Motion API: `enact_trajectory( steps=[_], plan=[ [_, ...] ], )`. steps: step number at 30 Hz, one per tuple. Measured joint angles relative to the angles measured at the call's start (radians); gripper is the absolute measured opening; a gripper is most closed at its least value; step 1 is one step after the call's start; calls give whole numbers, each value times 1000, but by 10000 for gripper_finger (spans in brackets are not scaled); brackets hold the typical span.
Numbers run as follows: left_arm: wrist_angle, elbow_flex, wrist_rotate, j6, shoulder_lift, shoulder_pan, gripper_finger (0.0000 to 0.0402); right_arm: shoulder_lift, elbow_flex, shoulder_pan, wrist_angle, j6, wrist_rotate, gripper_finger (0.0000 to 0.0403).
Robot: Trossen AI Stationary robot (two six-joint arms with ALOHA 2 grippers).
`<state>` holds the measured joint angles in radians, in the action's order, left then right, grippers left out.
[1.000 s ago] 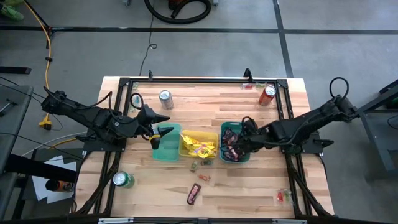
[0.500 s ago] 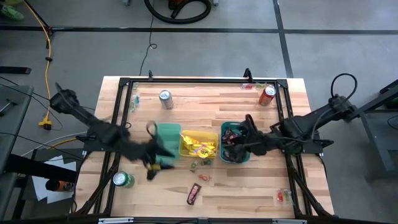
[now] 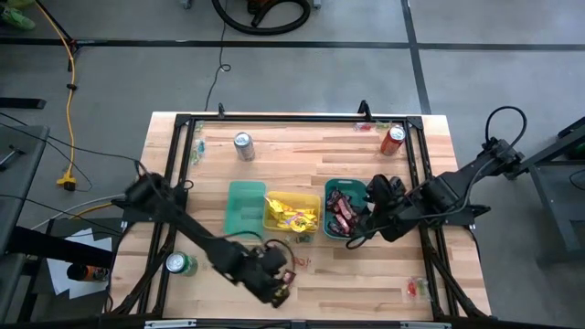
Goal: Sort candy
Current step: Put the brown chocolate bar into the blue bin
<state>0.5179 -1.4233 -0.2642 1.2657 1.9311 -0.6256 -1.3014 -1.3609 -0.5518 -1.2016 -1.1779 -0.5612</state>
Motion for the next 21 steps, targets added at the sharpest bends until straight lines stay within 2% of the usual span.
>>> enact_trajectory(
  steps=[3,6,12,16,19,21],
  plan=[
    [100,-70,54,108,81,26,225,0,1,-10,-30,25,15,216],
    [128,-104,83,195,128,41,225,0,1,-22,-40,65,15,216],
    [86,-120,144,326,191,45,225,0,1,-32,-49,141,15,216],
    [44,-120,147,349,222,41,219,0,1,-32,-52,151,15,216],
    [-8,-120,142,353,224,40,176,0,1,-32,-52,168,15,216],
    [-18,-118,105,352,213,33,112,0,2,-32,-52,175,14,216]
  ],
)
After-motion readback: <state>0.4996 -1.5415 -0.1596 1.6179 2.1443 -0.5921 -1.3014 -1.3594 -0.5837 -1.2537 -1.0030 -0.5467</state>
